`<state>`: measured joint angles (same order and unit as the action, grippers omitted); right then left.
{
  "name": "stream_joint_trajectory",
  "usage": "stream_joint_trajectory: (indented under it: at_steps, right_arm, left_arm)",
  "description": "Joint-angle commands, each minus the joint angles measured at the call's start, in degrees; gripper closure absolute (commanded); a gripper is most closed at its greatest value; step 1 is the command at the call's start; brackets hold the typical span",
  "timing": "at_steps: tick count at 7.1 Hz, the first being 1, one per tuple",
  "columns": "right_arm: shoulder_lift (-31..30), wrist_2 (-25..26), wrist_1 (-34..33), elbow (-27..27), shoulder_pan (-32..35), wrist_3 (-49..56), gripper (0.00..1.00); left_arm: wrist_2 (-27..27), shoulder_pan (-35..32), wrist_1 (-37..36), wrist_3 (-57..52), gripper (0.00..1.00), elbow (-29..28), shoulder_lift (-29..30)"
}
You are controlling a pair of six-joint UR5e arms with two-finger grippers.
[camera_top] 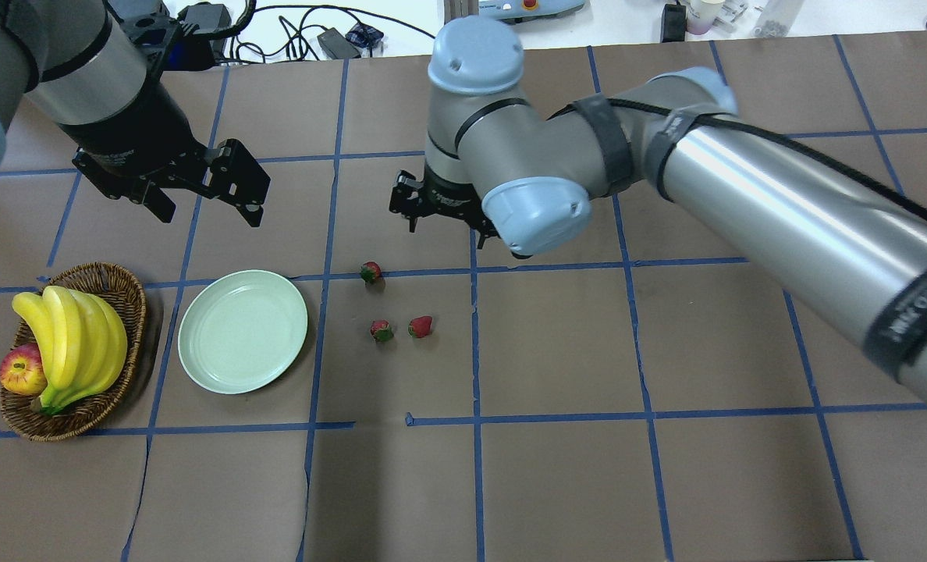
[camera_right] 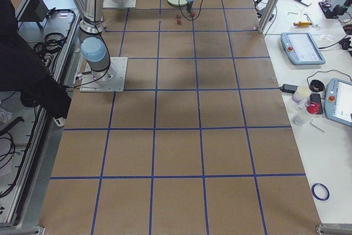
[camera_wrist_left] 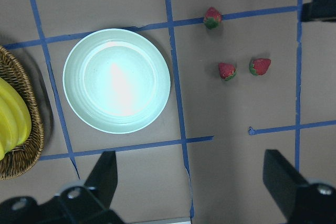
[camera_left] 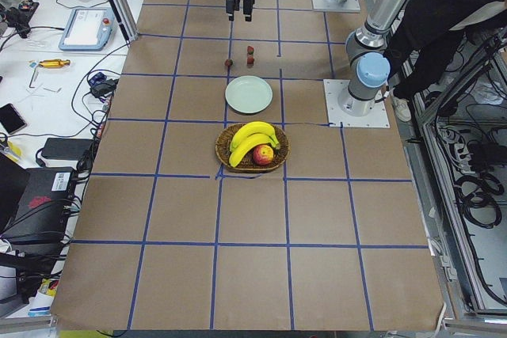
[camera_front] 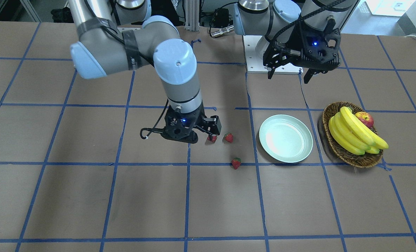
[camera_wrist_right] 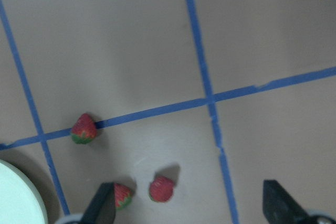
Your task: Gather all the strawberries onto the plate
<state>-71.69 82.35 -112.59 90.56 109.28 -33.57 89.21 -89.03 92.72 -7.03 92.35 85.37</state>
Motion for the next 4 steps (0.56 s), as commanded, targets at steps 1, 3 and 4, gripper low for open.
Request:
stream_joint_trajectory:
  at_steps: [1,3,4]
  right_arm:
    - [-7.56,0.71,7.98,-0.03,-8.43,8.58,0.0]
    - [-11.96,4.21,14.36,0.15,-12.75,19.52,0.0]
    - [-13.38,7.1,17.98,0.41,-13.9,24.73,0.02]
  left_arm:
    - [0.0,0.0,0.0,0.0,0.0,0.02,0.15]
    - [0.0,0.0,0.0,0.0,0.0,0.02,-0.03]
    - [0.0,0.0,0.0,0.0,0.0,0.02,0.06]
